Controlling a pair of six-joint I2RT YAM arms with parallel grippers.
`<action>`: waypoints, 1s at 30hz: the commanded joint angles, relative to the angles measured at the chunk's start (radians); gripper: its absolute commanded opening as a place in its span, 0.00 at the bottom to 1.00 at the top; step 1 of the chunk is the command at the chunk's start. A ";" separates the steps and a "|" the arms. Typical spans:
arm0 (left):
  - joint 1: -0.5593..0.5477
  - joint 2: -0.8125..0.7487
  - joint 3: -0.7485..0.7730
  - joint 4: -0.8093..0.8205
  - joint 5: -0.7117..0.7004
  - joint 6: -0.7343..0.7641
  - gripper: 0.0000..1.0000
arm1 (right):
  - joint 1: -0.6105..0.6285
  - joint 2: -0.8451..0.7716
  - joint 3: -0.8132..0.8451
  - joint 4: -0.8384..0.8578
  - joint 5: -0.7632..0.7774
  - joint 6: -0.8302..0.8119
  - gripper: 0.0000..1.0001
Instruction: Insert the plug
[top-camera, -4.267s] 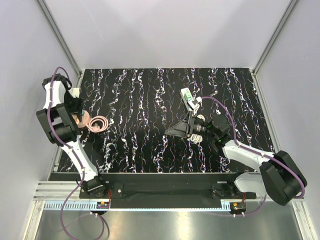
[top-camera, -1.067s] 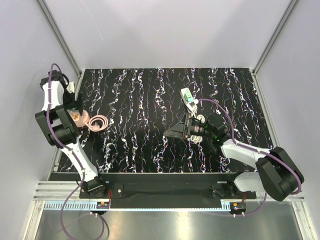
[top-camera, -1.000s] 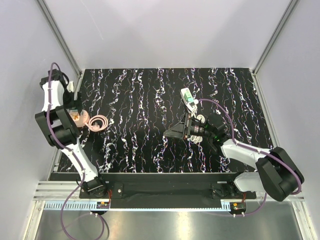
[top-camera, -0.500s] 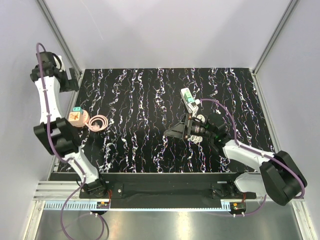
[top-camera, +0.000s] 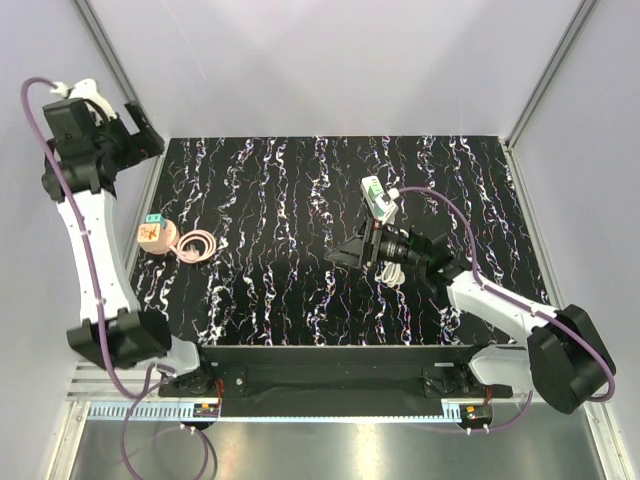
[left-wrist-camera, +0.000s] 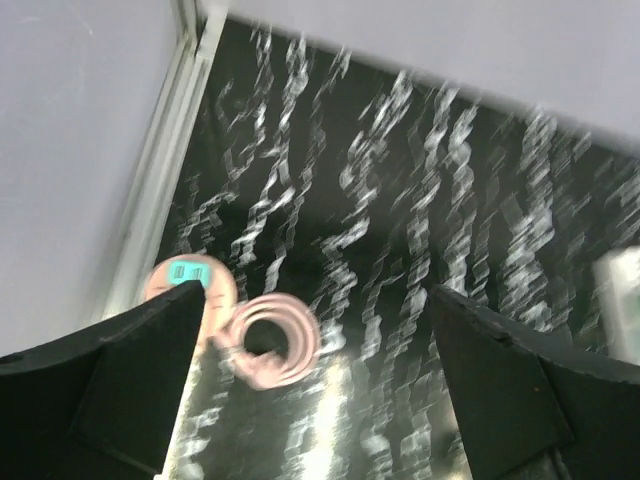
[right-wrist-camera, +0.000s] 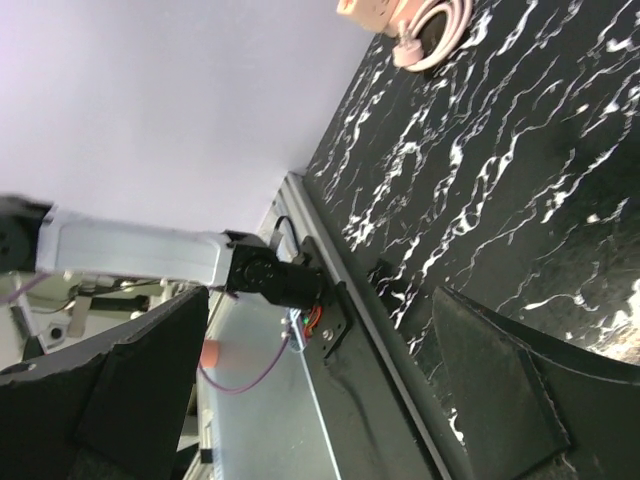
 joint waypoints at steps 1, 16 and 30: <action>0.003 -0.121 -0.088 0.188 -0.025 -0.445 0.99 | -0.004 -0.036 0.086 -0.105 0.056 -0.078 1.00; 0.064 0.031 -0.954 1.812 0.715 -1.280 0.99 | -0.004 -0.128 0.209 -0.406 0.201 -0.162 1.00; -0.071 0.012 -0.532 0.190 -0.273 -0.397 0.00 | -0.004 -0.013 0.267 -0.444 0.179 -0.190 1.00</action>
